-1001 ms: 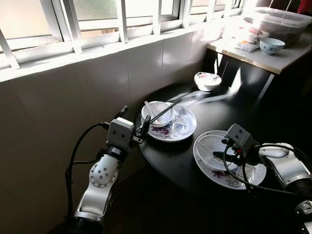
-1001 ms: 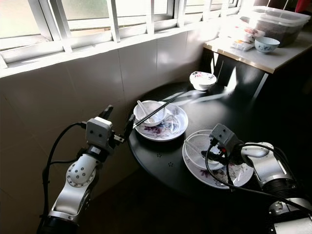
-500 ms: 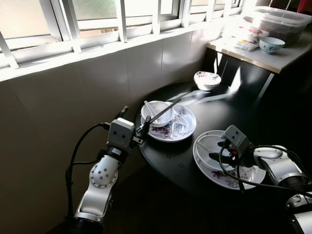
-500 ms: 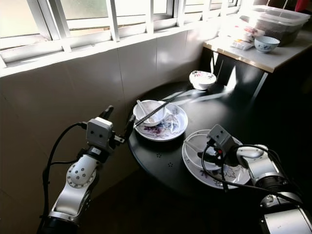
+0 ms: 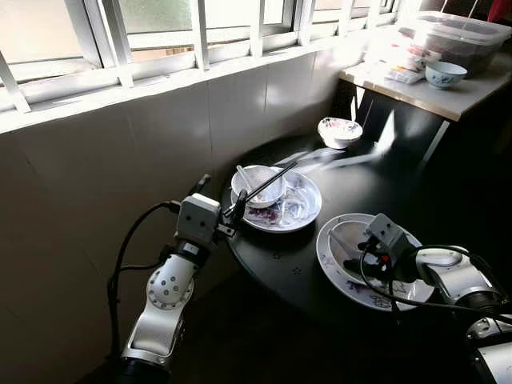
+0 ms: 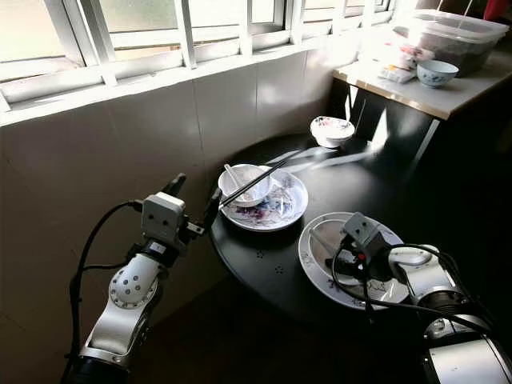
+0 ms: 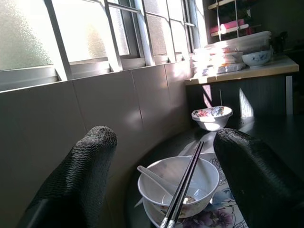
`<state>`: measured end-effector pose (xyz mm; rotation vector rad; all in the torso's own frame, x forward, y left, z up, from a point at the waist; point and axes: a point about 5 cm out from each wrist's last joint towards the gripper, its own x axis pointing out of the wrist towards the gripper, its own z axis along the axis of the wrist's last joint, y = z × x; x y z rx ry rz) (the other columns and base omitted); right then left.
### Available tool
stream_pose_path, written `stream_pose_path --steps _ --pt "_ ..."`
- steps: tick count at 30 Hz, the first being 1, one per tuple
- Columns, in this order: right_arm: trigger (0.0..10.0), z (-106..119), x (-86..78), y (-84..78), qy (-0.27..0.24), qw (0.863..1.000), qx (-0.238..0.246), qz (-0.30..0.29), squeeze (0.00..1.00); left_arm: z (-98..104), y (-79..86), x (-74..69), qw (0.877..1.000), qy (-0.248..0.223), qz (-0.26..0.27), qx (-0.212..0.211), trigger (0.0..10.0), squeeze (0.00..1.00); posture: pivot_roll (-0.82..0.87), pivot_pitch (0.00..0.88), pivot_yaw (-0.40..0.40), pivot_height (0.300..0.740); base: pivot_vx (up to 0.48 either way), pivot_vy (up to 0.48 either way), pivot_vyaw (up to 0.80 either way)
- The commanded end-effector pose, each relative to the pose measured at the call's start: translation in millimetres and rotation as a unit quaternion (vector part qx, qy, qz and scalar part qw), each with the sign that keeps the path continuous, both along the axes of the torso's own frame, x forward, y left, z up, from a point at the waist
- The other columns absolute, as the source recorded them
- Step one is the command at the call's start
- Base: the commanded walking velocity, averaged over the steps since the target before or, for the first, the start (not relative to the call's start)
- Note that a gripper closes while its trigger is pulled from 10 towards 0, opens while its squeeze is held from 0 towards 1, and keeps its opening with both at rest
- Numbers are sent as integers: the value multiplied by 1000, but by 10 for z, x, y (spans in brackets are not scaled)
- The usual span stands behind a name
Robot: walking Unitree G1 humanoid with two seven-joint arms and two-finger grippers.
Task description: Kitchen organization
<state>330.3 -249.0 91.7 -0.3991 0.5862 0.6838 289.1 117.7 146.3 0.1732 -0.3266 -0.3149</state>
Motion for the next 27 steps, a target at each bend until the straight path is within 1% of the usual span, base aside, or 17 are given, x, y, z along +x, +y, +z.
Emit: stream_pose_path --steps 1,4,5,6,7,14,17,20,24,27 --pt "10000 -27 -16 -2 12 1000 -1 5 0 3 -5 6 1000 1 0 8 10000 0 68 0 -41 740 0 0 0" --pt "10000 -38 -22 1 16 1000 0 11 0 -1 -14 9 1000 1 0 8 10000 0 66 0 -42 740 0 0 0" --pt "9490 -44 -27 1 19 1000 0 12 0 -3 -15 10 1000 2 0 9 10000 0 65 0 -42 740 0 0 0" --pt "9490 -49 -30 1 20 1000 0 13 0 -5 -16 10 1000 2 0 9 10000 0 65 0 -42 740 0 0 0" --pt "0 -56 -34 -3 22 1000 -1 12 0 -6 -18 10 1000 2 0 9 10000 0 64 0 -44 740 0 0 0" --pt "0 -86 -48 -21 27 1000 -9 3 0 -23 -25 11 1000 5 3 11 10000 0 62 0 -45 740 0 0 0" --pt "0 -52 -16 -22 9 1000 -16 -5 0 -25 -22 16 1000 6 4 12 10000 0 61 0 -45 740 0 0 0" --pt "0 9 30 9 -12 1000 -12 -6 0 -26 -24 21 1000 6 4 13 10000 0 59 0 -45 740 0 0 0" --pt "0 32 36 47 -20 1000 -2 3 0 -28 -28 21 1000 6 4 13 10000 0 57 0 -45 740 0 0 0" --pt "0 62 64 53 -35 999 -1 -10 0 -43 -28 19 1000 8 4 14 10000 0 57 0 -45 740 0 0 0"
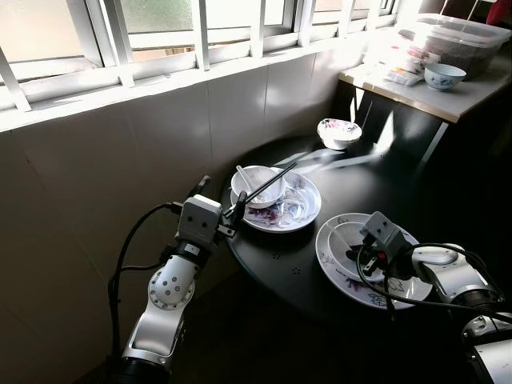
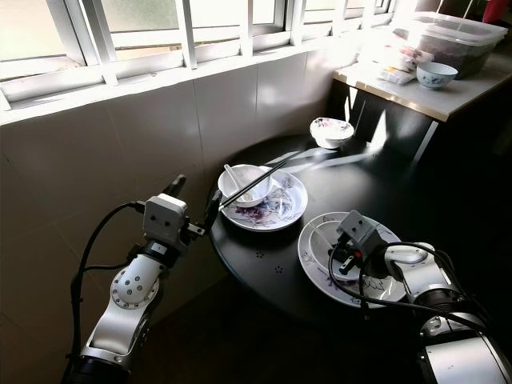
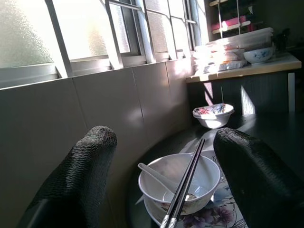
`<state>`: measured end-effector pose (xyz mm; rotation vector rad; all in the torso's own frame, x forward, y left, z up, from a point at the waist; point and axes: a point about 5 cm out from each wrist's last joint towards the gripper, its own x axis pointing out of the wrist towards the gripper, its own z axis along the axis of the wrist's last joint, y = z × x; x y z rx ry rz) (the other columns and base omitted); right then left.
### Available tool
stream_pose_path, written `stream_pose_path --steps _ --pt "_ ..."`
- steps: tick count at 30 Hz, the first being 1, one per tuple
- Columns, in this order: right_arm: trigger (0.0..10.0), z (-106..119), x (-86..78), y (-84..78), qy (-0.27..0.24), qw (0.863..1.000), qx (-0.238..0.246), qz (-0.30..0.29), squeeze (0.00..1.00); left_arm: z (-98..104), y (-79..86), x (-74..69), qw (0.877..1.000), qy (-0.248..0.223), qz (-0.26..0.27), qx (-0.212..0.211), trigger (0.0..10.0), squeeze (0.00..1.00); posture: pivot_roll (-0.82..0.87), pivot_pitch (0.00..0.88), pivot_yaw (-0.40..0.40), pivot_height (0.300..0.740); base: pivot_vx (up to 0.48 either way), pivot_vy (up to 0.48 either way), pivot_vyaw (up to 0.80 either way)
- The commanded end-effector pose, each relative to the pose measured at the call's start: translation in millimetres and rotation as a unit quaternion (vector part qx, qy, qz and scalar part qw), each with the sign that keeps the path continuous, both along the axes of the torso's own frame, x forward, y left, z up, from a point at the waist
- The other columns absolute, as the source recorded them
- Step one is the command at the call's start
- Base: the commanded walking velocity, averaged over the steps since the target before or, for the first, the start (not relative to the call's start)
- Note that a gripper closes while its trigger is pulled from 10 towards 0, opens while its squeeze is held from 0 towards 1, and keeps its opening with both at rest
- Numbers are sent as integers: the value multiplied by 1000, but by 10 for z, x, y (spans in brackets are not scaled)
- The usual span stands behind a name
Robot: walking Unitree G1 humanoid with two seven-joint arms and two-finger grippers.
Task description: Kitchen organization
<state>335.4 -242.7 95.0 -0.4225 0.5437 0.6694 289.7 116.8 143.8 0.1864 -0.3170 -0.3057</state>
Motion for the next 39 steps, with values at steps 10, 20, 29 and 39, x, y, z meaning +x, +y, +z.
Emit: stream_pose_path --steps 10,20,29,39 --pt "0 210 122 65 -90 995 5 -33 0 -40 -22 21 1000 9 -1 12 10000 0 53 0 -49 740 0 0 0" --pt "0 548 138 337 -273 961 -27 -42 0 -54 -31 13 1000 11 -1 13 10000 0 46 0 -42 740 0 0 0" --pt "0 751 18 493 -385 918 23 -94 0 -38 -26 41 1000 8 -3 15 10000 0 42 0 -35 740 0 0 81" --pt "0 713 -169 741 -423 901 41 -81 0 -38 73 55 1000 8 21 19 10000 0 48 0 -26 740 0 0 800"
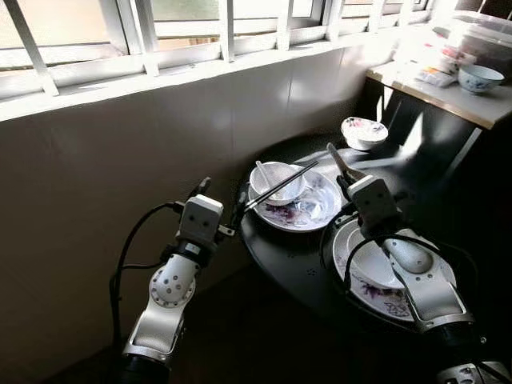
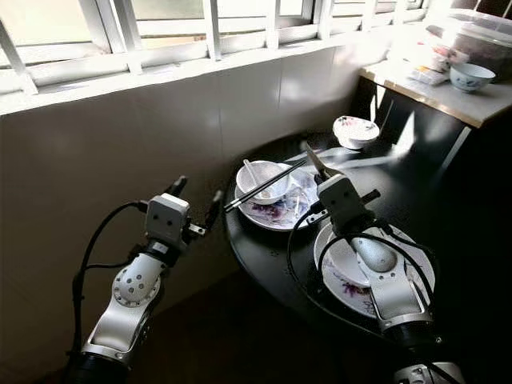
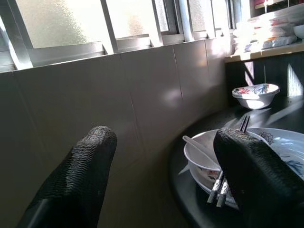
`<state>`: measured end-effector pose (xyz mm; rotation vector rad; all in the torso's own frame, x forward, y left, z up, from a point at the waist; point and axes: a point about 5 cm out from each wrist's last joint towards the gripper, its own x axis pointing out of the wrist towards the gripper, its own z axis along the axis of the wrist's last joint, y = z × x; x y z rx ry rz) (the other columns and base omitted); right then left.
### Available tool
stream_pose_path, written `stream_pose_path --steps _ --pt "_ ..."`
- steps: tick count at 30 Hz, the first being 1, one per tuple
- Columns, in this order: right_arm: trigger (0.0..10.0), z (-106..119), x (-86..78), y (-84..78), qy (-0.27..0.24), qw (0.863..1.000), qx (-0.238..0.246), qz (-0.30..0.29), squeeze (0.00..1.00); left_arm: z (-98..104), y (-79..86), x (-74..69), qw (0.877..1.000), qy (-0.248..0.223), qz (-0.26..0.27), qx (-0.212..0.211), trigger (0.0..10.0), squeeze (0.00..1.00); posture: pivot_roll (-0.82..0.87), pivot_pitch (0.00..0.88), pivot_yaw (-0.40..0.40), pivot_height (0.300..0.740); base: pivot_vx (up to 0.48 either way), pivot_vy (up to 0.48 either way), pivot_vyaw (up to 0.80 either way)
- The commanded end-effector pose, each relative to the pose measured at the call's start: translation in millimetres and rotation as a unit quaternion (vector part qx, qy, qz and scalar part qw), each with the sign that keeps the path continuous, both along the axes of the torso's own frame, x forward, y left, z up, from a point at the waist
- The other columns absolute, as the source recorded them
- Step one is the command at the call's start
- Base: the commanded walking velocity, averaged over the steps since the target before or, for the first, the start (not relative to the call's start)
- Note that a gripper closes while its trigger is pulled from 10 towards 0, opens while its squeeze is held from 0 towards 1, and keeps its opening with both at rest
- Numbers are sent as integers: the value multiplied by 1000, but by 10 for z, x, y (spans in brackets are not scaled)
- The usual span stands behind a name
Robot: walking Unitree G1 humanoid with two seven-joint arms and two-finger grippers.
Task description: Kitchen organization
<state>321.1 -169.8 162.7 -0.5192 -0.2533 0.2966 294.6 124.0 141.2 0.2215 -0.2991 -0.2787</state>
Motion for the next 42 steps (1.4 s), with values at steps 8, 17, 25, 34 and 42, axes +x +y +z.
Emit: stream_pose_path --steps 8,17,25,34,42 --pt "0 18 -151 186 -49 998 -21 13 0 -30 77 10 1000 5 25 15 10000 0 54 0 -20 740 0 0 800" --pt "0 -42 -211 269 -45 999 -19 19 0 -69 119 -11 999 10 39 20 10000 0 55 0 -23 740 0 0 800" --pt "0 -105 -260 310 -38 999 -17 20 0 -81 145 -2 998 15 52 11 10000 0 54 0 -26 740 0 39 800" --pt "0 -79 -240 301 -41 999 -15 15 0 -40 152 4 999 4 52 4 10000 0 52 0 -27 740 0 267 800" --pt "0 -82 -240 296 -40 999 -11 11 0 -59 131 -18 999 13 51 -3 10000 0 52 0 -31 740 0 232 800"
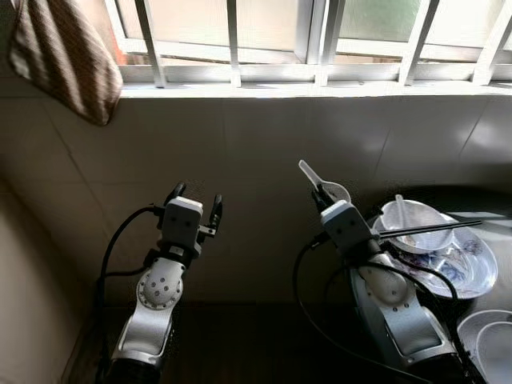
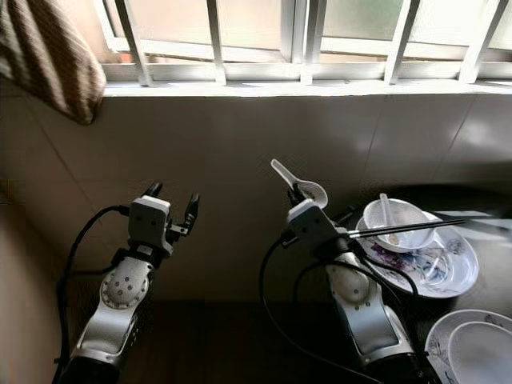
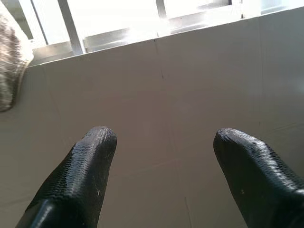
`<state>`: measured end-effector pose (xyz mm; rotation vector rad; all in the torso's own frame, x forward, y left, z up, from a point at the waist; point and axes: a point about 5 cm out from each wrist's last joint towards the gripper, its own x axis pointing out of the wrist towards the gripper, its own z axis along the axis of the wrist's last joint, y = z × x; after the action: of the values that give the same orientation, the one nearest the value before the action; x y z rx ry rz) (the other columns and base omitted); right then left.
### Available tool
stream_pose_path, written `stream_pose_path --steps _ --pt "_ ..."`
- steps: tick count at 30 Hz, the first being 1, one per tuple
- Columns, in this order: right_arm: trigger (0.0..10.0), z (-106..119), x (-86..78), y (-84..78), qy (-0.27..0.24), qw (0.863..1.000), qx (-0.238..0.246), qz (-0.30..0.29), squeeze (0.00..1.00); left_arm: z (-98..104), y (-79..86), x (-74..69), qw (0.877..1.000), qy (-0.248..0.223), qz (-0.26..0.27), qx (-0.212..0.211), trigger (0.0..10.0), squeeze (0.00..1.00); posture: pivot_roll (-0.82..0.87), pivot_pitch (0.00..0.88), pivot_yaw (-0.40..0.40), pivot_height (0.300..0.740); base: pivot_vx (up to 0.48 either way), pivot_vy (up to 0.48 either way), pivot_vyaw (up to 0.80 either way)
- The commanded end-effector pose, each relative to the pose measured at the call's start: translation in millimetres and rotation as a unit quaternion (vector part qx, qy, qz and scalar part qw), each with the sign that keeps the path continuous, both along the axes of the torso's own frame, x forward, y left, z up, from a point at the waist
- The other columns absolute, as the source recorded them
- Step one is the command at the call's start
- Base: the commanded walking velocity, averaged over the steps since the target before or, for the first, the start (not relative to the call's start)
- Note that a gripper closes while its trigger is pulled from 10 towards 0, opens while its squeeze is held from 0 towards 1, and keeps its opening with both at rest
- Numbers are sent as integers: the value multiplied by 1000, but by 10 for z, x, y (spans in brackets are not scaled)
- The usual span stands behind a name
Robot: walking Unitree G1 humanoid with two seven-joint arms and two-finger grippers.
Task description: Kitchen organization
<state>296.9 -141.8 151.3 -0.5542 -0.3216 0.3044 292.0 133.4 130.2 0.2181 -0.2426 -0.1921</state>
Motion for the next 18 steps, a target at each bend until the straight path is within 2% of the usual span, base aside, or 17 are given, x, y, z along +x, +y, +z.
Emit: stream_pose_path --steps 1,4,7,11,18 --pt "0 34 2 21 -5 1000 3 0 0 19 26 19 1000 6 -1 10 10000 0 52 0 -30 740 0 0 800" --pt "0 37 3 22 -6 1000 4 0 0 33 26 21 1000 5 -4 3 10000 0 53 0 -30 740 0 312 800" --pt "0 42 3 26 -6 1000 6 -1 0 87 52 11 1000 -19 5 -6 10000 0 53 0 -28 740 0 474 800" --pt "0 58 8 28 -9 1000 9 -2 0 129 43 1 999 -35 -3 -1 10000 0 54 0 -26 740 0 0 800" --pt "0 101 24 50 -18 1000 9 0 0 148 32 2 999 -36 -7 -5 10000 0 56 0 -26 740 0 0 800"
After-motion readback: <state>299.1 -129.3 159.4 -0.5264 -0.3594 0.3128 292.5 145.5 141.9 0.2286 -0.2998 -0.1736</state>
